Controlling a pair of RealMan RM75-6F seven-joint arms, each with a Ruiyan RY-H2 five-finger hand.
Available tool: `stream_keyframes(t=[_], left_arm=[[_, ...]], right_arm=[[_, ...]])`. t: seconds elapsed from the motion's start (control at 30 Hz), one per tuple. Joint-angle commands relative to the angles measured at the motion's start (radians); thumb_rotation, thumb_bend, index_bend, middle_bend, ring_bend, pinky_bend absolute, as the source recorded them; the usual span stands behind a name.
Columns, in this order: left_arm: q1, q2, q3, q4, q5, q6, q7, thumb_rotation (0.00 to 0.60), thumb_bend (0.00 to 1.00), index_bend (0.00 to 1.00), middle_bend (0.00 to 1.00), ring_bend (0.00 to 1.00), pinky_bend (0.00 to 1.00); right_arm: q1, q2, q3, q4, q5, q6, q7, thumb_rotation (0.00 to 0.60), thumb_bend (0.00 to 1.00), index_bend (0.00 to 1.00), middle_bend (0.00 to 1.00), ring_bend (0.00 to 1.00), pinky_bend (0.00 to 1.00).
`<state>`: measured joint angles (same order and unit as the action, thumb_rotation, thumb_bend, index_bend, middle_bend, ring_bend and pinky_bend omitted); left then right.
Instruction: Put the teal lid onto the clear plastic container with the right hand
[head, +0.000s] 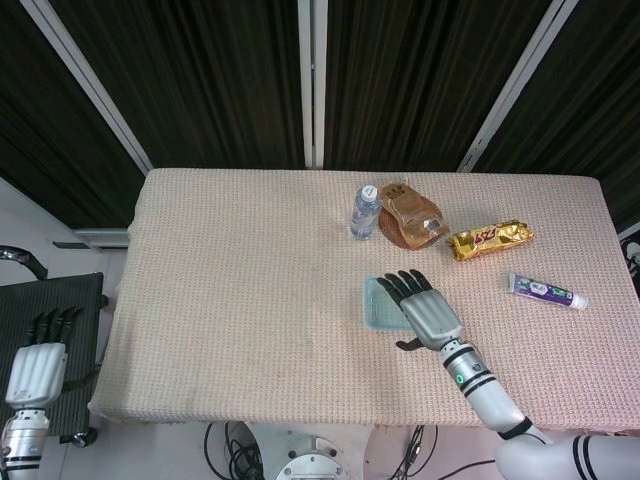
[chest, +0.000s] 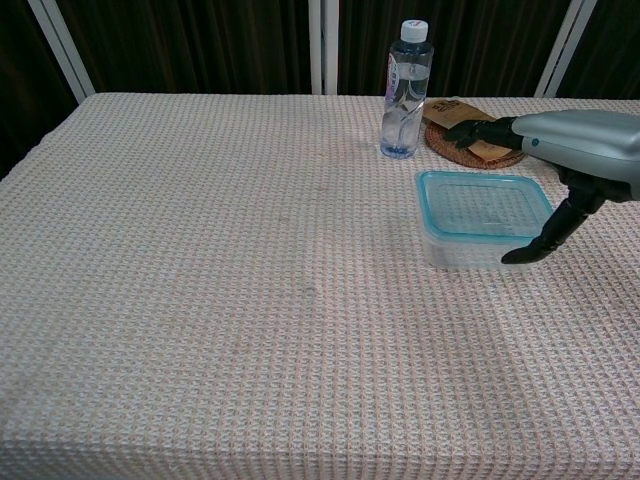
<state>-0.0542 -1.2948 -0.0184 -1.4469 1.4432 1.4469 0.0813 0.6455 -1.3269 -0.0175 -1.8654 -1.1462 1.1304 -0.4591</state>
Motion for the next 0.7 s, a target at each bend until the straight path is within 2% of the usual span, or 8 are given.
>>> stream_keyframes(t=[0.03, 0.23, 0.7], left_arm=[[-0.003, -0.001, 0.000, -0.003, 0.004, -0.001, 0.006, 0.600, 0.02, 0.09, 0.07, 0.01, 0.02], [0.001, 0.003, 0.000, -0.012, 0.006, 0.008, 0.012, 0.600, 0.02, 0.09, 0.07, 0.01, 0.02], [0.009, 0.000, 0.004, -0.012, 0.003, 0.012, 0.011, 0.600, 0.02, 0.09, 0.07, 0.01, 0.02]], right_arm=[[-0.061, 0.041, -0.089, -0.029, -0.176, 0.042, 0.027, 0.600, 0.00, 0.00, 0.16, 0.00, 0.00], [-0.078, 0.022, -0.092, 0.010, -0.206, 0.014, 0.055, 0.600, 0.00, 0.00, 0.18, 0.00, 0.00], [-0.070, -0.022, -0.060, 0.049, -0.165, -0.082, 0.030, 0.600, 0.00, 0.00, 0.19, 0.00, 0.00]])
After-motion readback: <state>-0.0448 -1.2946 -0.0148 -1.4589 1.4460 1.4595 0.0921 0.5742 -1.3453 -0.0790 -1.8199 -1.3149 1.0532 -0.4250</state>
